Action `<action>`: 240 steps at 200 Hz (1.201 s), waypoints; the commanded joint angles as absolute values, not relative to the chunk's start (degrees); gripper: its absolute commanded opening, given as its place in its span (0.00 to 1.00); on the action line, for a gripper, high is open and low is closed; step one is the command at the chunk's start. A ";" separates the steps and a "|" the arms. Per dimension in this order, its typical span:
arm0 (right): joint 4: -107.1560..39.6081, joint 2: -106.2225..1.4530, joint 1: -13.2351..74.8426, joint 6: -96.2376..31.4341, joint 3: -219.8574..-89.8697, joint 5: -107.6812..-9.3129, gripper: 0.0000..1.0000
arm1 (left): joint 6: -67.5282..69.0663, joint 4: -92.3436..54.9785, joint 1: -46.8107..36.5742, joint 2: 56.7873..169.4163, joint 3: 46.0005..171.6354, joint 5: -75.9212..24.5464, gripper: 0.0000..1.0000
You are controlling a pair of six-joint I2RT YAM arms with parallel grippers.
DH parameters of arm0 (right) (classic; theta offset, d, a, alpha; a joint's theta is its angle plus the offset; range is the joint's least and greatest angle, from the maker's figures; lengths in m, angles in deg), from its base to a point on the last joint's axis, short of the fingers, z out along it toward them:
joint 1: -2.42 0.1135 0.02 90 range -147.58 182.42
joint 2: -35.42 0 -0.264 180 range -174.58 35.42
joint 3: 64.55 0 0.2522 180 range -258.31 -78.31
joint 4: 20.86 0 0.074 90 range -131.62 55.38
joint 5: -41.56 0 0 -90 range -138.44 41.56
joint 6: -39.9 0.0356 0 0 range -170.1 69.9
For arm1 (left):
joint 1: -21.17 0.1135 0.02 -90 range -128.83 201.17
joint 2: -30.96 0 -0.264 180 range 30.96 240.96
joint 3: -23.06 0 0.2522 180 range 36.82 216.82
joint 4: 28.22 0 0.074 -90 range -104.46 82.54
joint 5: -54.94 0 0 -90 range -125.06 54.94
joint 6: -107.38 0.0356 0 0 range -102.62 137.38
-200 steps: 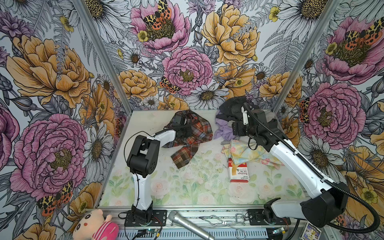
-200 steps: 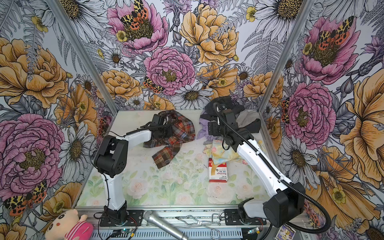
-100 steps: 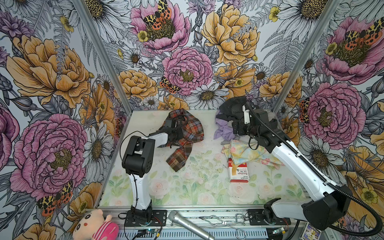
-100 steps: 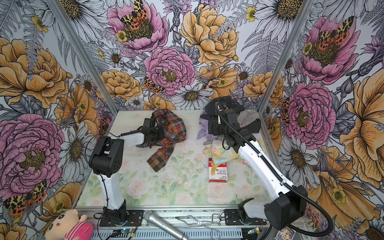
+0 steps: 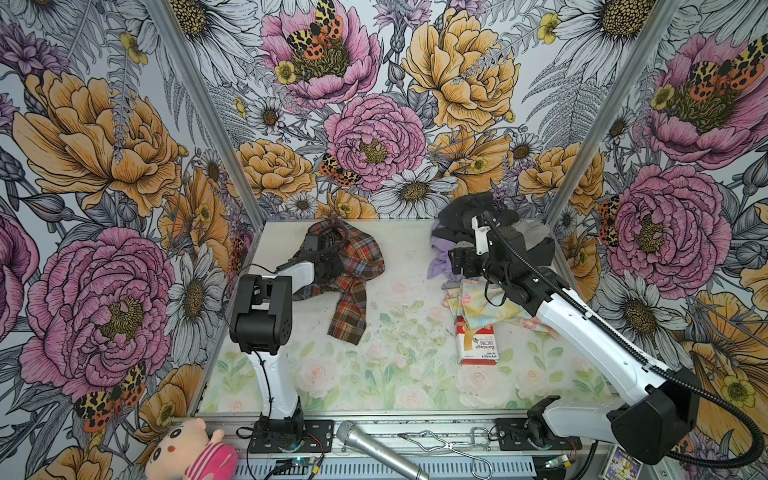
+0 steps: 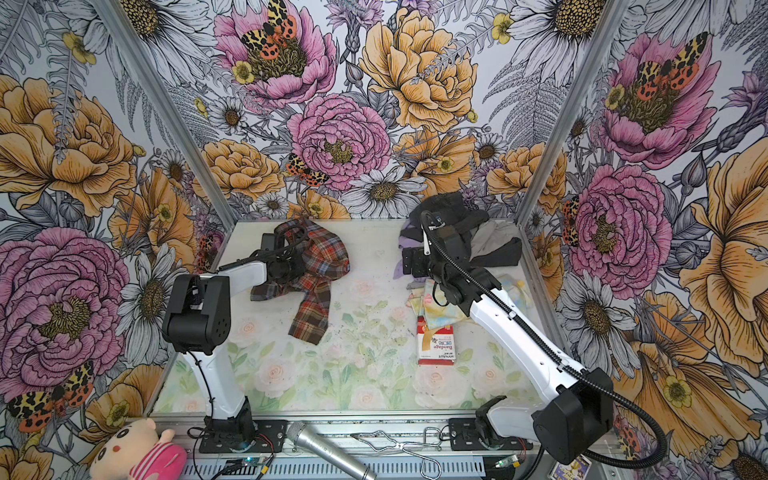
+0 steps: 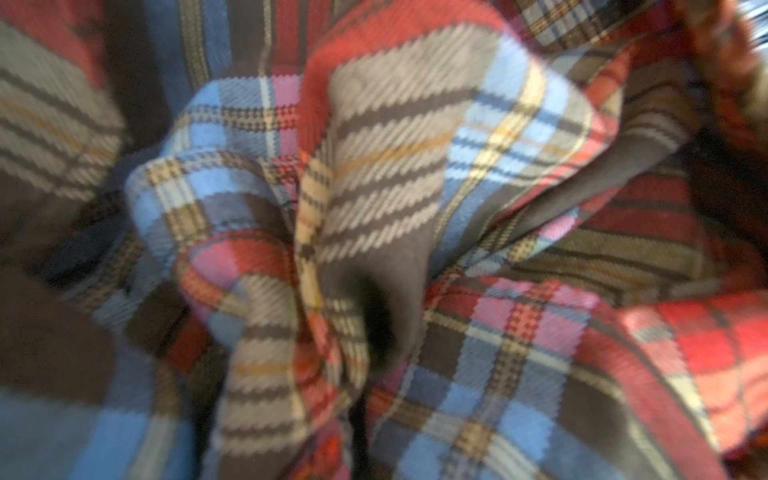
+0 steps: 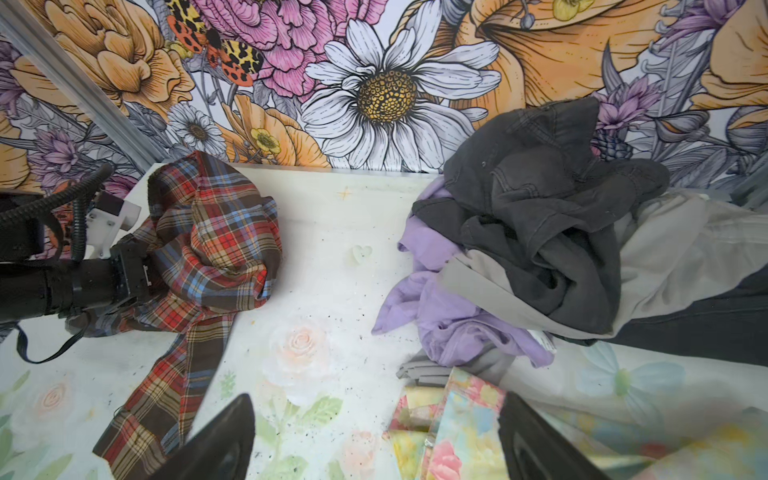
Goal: Pick out a specific cloth from the pile
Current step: 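Open the left gripper and release the plaid shirt on the table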
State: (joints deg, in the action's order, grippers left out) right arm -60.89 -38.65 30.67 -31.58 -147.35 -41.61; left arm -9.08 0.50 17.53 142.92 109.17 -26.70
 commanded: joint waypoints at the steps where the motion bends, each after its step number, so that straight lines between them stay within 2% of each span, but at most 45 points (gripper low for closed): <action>1: -55.75 -40.58 34.29 -29.59 -147.30 -40.94 0.93 | -5.17 9.00 20.18 144.00 112.79 -27.03 0.00; 59: -51.52 -47.74 42.44 -27.26 -147.39 -38.11 0.92 | -0.18 14.39 25.39 146.78 117.08 -27.15 0.00; 108: -50.88 -49.44 43.03 -27.73 -149.04 -37.75 0.92 | 0.92 16.46 30.11 147.62 119.08 -24.96 0.00; 240: -49.61 -52.85 43.02 -29.43 -152.13 -38.60 0.93 | 4.87 18.41 34.31 141.93 116.79 -26.58 0.00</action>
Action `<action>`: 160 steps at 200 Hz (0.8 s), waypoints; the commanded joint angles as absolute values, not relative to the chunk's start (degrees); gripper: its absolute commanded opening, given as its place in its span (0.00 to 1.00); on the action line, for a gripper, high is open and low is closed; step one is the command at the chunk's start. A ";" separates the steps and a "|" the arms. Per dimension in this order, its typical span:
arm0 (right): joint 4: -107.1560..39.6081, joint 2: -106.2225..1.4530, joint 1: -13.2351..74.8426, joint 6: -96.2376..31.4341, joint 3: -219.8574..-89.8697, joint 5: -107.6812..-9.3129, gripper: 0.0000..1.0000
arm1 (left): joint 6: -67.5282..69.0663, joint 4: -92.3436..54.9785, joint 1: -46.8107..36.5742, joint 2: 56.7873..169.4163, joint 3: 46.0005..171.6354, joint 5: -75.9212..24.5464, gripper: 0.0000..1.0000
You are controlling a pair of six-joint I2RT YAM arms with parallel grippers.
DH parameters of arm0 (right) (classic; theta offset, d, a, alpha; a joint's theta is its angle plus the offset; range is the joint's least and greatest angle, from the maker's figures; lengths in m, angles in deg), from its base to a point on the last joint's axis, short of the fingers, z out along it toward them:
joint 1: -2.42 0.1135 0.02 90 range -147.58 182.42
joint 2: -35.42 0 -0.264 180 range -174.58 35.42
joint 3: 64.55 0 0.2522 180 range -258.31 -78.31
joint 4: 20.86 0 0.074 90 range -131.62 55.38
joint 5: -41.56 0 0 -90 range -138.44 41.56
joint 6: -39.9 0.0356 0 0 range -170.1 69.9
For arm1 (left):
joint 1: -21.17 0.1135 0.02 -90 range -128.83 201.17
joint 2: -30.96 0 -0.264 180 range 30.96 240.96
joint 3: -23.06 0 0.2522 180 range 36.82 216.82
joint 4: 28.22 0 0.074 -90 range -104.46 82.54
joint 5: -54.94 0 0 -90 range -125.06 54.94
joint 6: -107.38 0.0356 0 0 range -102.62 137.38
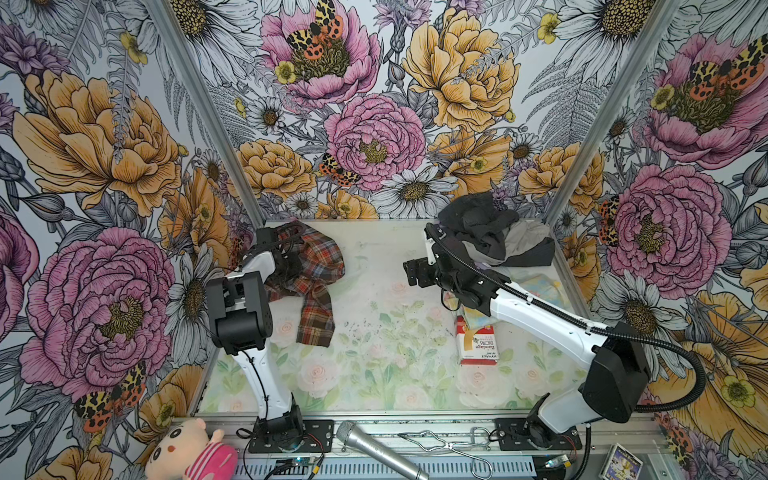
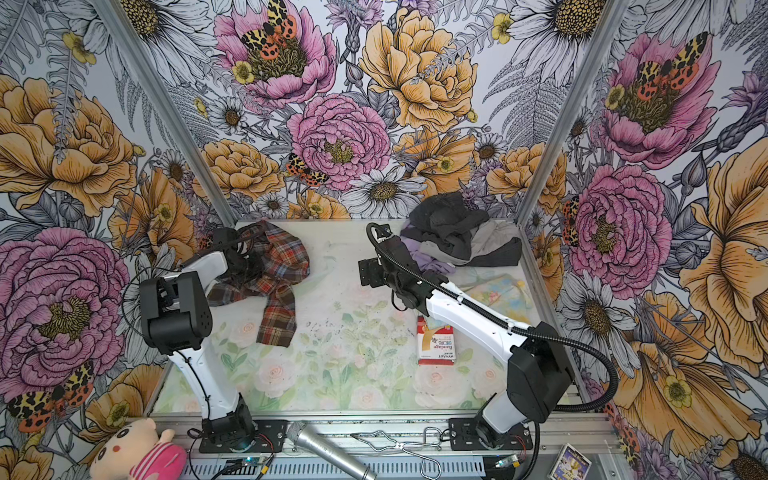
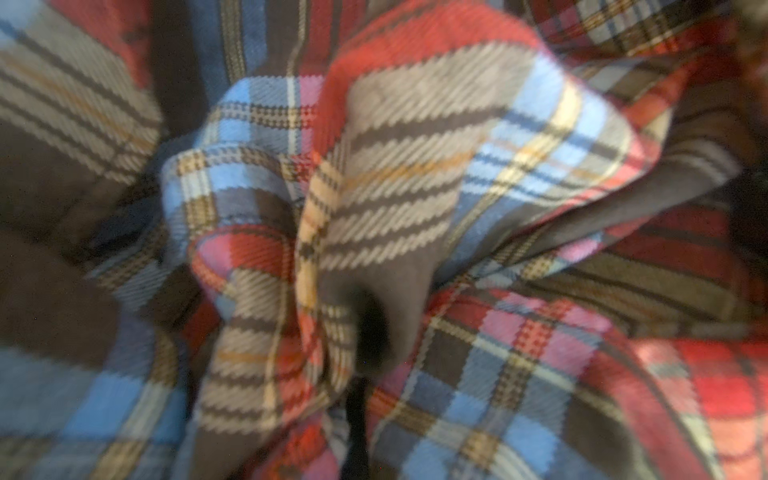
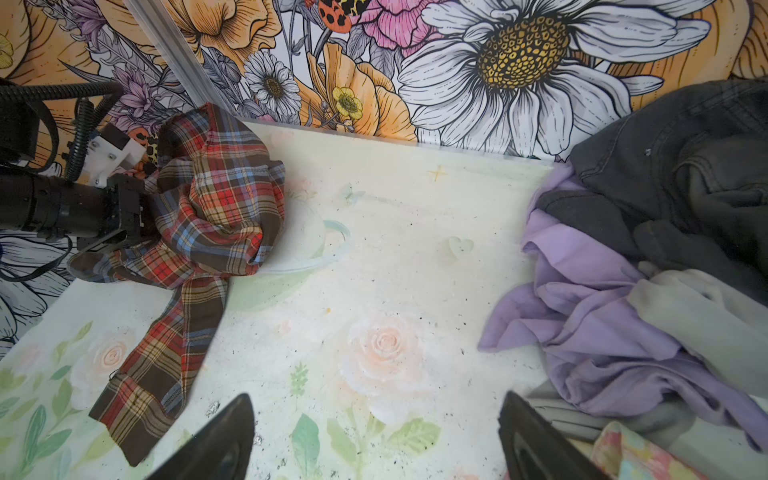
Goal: Pick out a specific cloth from the pile
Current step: 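Open the left gripper and release the plaid shirt on the table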
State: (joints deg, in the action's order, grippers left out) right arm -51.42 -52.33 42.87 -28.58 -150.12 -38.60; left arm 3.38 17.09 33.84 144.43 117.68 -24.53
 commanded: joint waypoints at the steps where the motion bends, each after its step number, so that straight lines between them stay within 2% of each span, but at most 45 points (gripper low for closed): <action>1: -49.59 -52.79 43.02 -29.53 -152.09 -38.56 0.93 | 4.93 18.41 34.25 141.90 116.75 -26.56 0.00; 19: -49.71 -51.98 42.94 -30.41 -151.90 -38.30 0.94 | 5.42 18.41 33.04 140.59 116.88 -27.27 0.08; 37: -49.72 -51.12 42.72 -31.16 -152.03 -38.20 0.95 | 5.85 18.41 31.60 139.05 117.35 -28.01 0.28; 55: -49.66 -50.33 42.13 -31.30 -151.96 -38.83 0.95 | 6.24 18.41 30.46 137.12 117.41 -28.45 0.55; 77: -49.75 -49.67 41.15 -31.40 -152.17 -40.59 0.97 | 6.80 18.32 29.38 133.47 117.16 -29.39 0.73; 94: -49.81 -49.32 40.42 -31.47 -152.48 -41.44 0.98 | 7.21 18.33 28.80 131.68 116.98 -30.12 0.80; 109: -49.78 -49.22 39.89 -31.47 -153.13 -41.93 0.99 | 7.56 18.34 28.39 130.38 116.82 -31.35 0.91; 160: -49.75 -48.65 38.12 -31.55 -153.99 -42.82 0.99 | 8.32 18.24 27.62 127.70 116.01 -31.28 0.98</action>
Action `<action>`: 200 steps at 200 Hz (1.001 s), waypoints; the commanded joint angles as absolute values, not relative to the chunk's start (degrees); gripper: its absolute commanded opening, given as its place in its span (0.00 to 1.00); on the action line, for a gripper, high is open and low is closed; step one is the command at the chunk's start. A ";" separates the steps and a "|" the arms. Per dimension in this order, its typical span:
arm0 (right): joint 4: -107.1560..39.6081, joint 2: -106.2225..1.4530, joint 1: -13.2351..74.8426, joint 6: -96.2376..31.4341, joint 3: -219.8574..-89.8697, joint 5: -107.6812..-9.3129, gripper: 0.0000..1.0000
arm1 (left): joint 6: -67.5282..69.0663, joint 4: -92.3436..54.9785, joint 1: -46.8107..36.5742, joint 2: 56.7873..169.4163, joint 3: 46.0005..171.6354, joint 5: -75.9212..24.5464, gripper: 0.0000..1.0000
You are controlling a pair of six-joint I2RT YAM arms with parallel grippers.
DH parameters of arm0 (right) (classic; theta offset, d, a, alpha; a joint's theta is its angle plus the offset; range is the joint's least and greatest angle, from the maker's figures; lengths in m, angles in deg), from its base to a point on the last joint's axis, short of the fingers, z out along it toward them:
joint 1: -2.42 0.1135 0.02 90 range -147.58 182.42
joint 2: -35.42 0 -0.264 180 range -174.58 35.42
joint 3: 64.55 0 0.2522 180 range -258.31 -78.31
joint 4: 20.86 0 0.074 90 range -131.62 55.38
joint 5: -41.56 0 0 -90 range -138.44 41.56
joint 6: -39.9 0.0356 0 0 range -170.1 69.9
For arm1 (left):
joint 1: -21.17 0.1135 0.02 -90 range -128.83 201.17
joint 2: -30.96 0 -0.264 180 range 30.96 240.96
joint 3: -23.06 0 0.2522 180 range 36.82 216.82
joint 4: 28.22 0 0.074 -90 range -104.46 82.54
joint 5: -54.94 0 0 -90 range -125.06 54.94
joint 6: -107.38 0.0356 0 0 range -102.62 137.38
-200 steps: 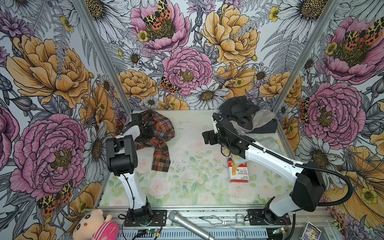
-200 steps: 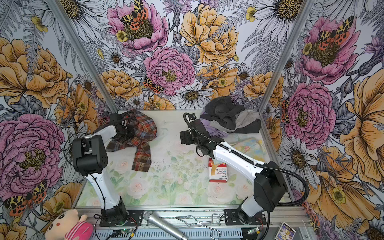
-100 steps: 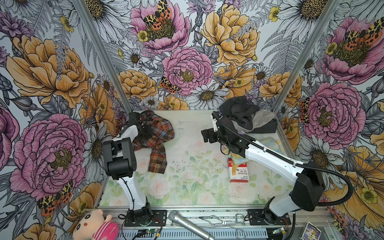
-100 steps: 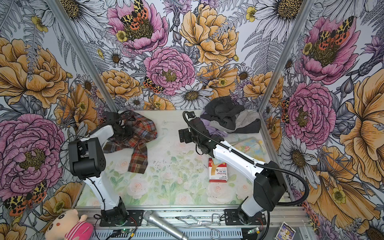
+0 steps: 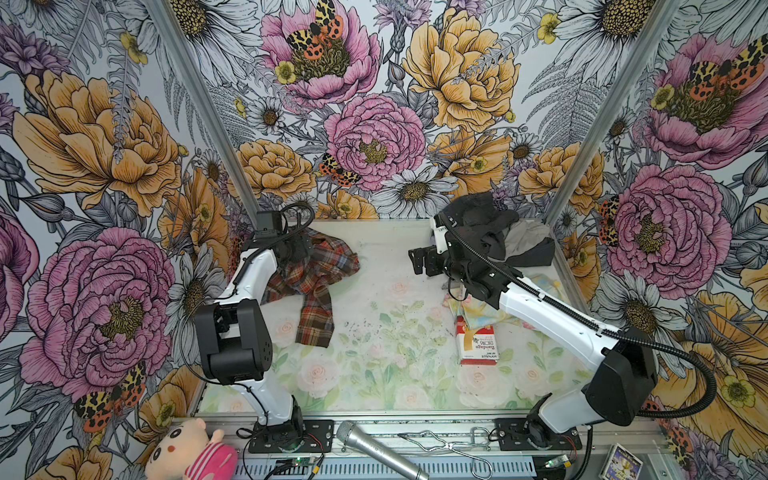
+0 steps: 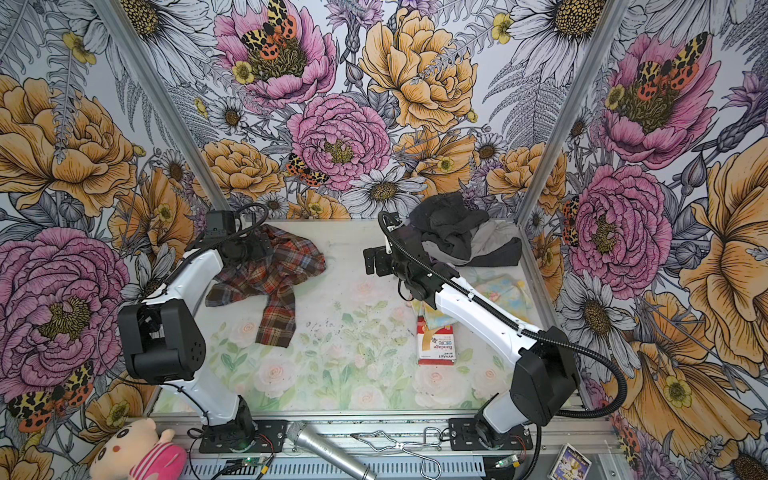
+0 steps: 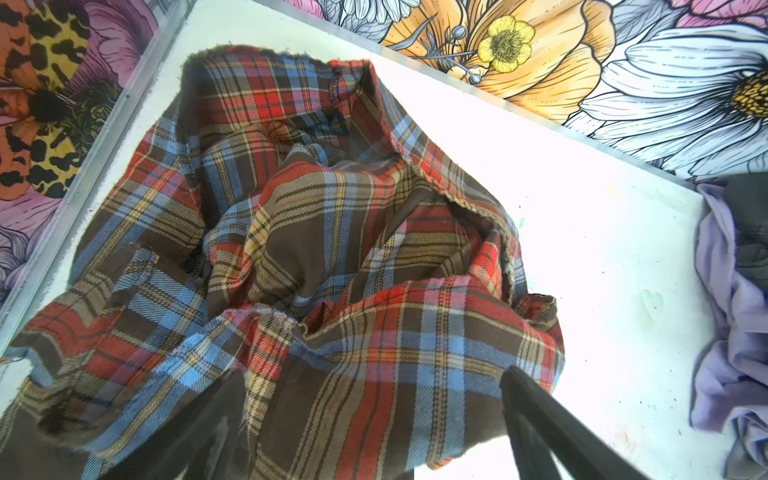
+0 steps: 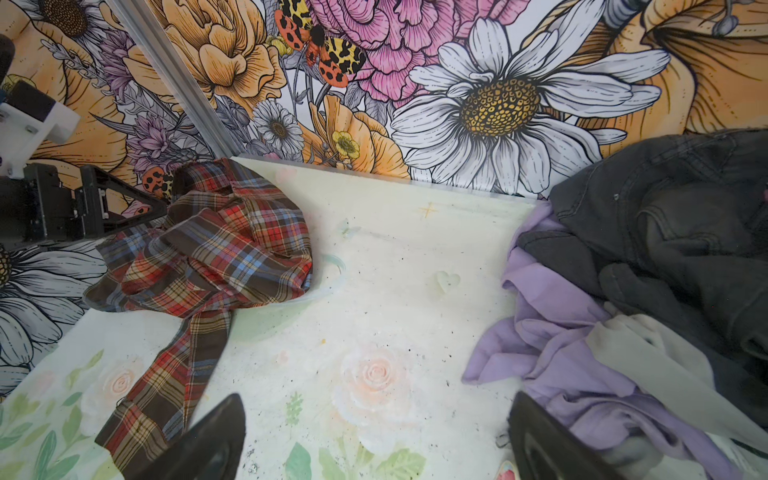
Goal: Pick out a specific cloth from the pile
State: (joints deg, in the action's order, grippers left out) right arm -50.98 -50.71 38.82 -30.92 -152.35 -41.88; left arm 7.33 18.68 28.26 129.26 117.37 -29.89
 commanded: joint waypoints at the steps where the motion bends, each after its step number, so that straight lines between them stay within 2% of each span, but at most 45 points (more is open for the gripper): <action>1: -49.74 -48.63 38.07 -31.55 -154.03 -42.82 0.99 | 8.32 18.23 27.65 127.62 116.01 -31.24 0.98; 62: -49.83 -45.67 34.74 -32.61 -152.23 -42.47 0.99 | 9.63 11.17 25.09 122.08 111.05 -25.52 0.99; 104: -51.02 -40.51 32.19 -36.24 -149.89 -40.28 0.99 | 8.68 0.06 24.16 115.34 103.31 -23.21 0.99; 149: -51.49 -33.97 29.38 -39.81 -144.99 -34.83 1.00 | 9.61 -10.65 20.89 106.88 95.49 -28.19 0.99; 200: -51.28 -28.50 25.53 -42.15 -138.41 -30.77 0.99 | 7.20 -14.60 22.46 96.67 86.88 -33.28 0.99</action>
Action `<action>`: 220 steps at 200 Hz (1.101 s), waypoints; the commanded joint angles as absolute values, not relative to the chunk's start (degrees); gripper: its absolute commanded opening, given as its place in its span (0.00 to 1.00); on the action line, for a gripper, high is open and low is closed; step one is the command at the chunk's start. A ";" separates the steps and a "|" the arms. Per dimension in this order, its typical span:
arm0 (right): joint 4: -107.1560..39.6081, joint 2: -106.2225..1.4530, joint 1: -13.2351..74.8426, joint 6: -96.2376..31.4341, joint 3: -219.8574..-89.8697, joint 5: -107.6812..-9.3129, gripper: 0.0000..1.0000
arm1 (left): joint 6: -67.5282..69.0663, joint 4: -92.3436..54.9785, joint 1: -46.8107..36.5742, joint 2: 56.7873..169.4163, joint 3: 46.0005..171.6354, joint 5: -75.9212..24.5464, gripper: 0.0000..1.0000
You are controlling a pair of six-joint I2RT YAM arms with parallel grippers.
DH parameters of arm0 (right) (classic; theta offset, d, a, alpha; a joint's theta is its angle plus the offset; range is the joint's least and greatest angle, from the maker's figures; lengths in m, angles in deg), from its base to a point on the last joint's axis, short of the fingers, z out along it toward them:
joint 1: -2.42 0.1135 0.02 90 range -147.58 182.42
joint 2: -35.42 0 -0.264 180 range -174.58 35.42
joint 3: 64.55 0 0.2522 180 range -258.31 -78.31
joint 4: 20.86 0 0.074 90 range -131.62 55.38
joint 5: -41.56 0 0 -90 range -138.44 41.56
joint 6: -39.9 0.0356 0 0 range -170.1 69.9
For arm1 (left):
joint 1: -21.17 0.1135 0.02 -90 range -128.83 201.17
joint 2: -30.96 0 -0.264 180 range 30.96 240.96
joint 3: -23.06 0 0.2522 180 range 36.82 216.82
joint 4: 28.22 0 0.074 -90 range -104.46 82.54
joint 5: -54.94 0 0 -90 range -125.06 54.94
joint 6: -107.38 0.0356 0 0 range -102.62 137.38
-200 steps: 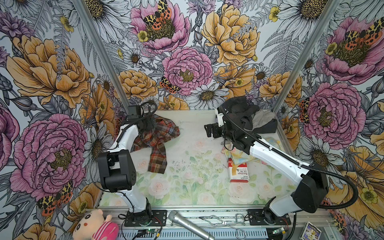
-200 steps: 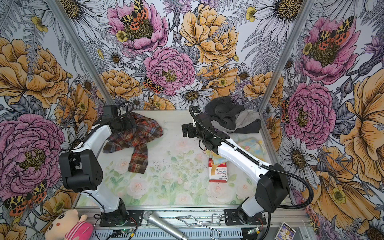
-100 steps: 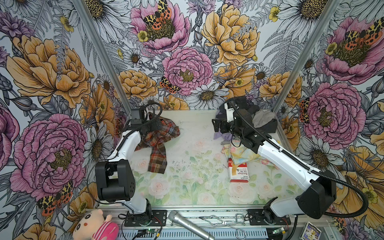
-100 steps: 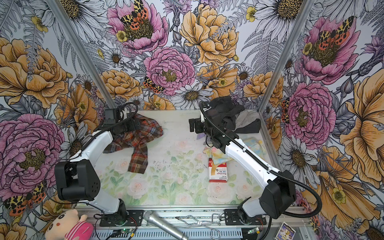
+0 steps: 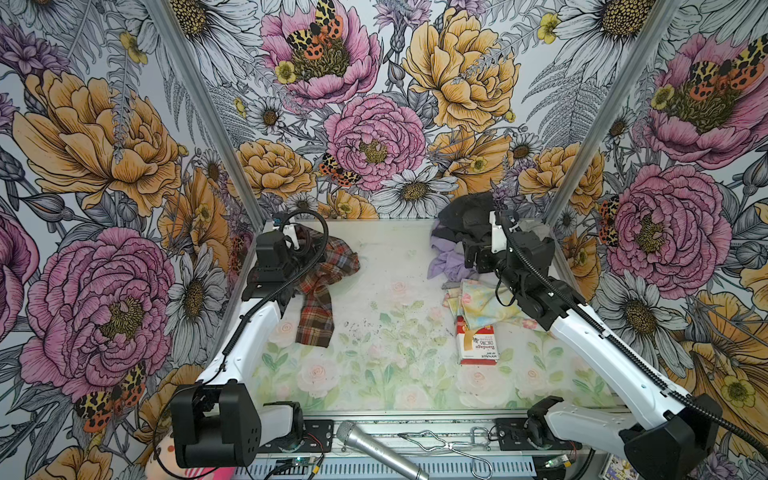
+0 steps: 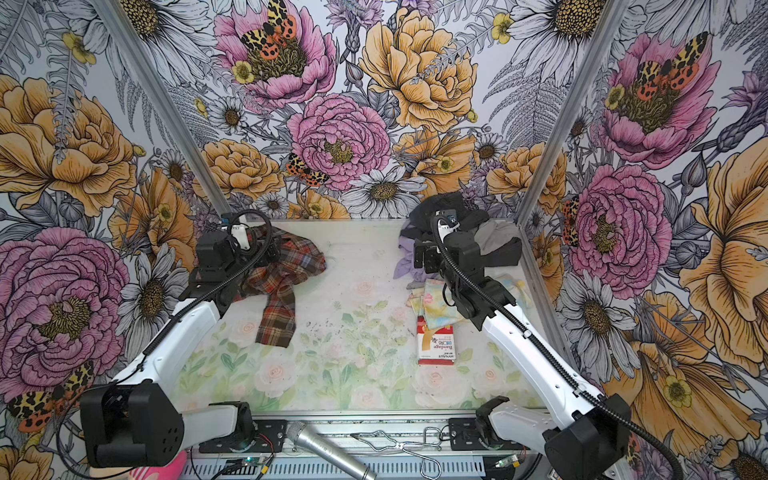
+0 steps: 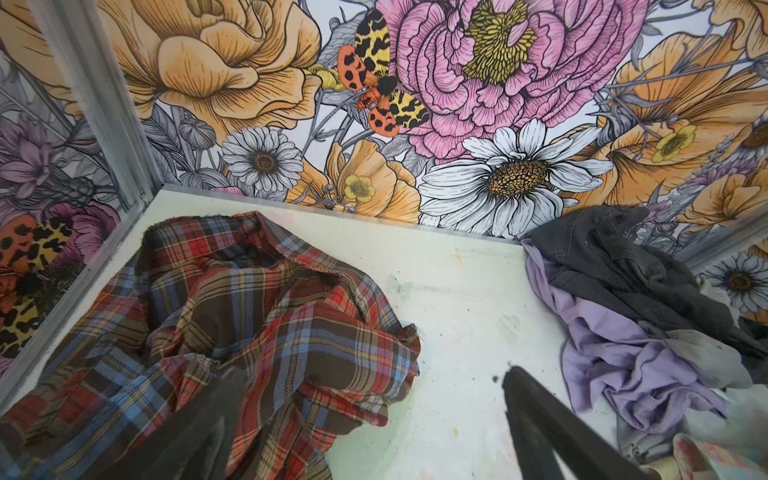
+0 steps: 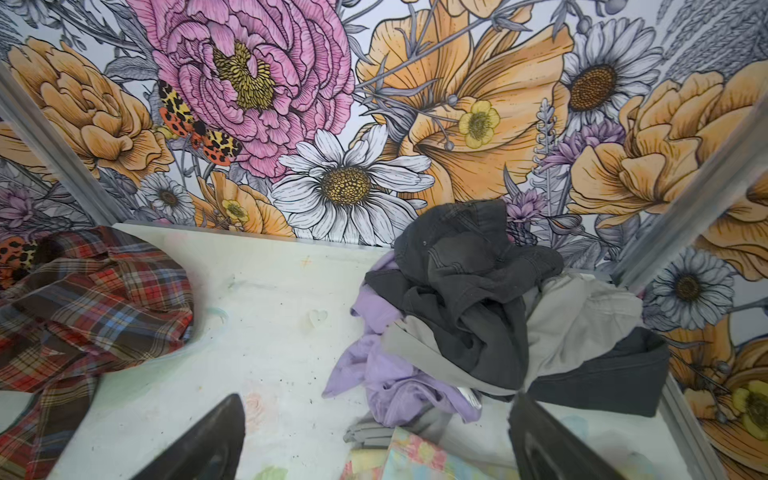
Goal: Pick out a specific cloth from the pile
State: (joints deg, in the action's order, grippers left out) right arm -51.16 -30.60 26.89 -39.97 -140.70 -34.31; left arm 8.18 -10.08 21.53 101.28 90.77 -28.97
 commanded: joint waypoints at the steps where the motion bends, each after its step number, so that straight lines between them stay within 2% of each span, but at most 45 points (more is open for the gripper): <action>1: -51.30 -28.40 25.49 -42.21 -138.24 -30.60 1.00 | 7.19 -14.66 22.43 96.51 86.72 -33.47 0.99; 38: -46.56 -25.79 24.22 -43.54 -131.96 -27.48 0.99 | 5.13 -16.39 22.41 91.98 81.05 -37.04 0.99; 94: -26.28 -18.00 23.28 -45.70 -115.03 -26.39 0.99 | 8.43 -27.62 20.72 88.23 69.09 -46.16 0.99; 113: -25.03 -18.10 22.89 -45.92 -113.24 -24.66 0.99 | 9.73 -31.45 20.05 89.93 65.80 -50.64 0.99; 132: -21.45 -18.59 21.83 -46.66 -110.23 -24.81 0.99 | 7.92 -28.99 20.03 93.07 66.58 -54.00 0.99; 169: -8.15 -19.32 19.91 -49.08 -101.26 -24.17 0.99 | 9.29 -32.45 20.02 97.32 64.98 -53.10 0.99; 220: -1.84 -19.98 17.24 -49.35 -95.45 -24.89 1.00 | 11.61 -37.79 20.71 100.59 62.93 -52.02 0.99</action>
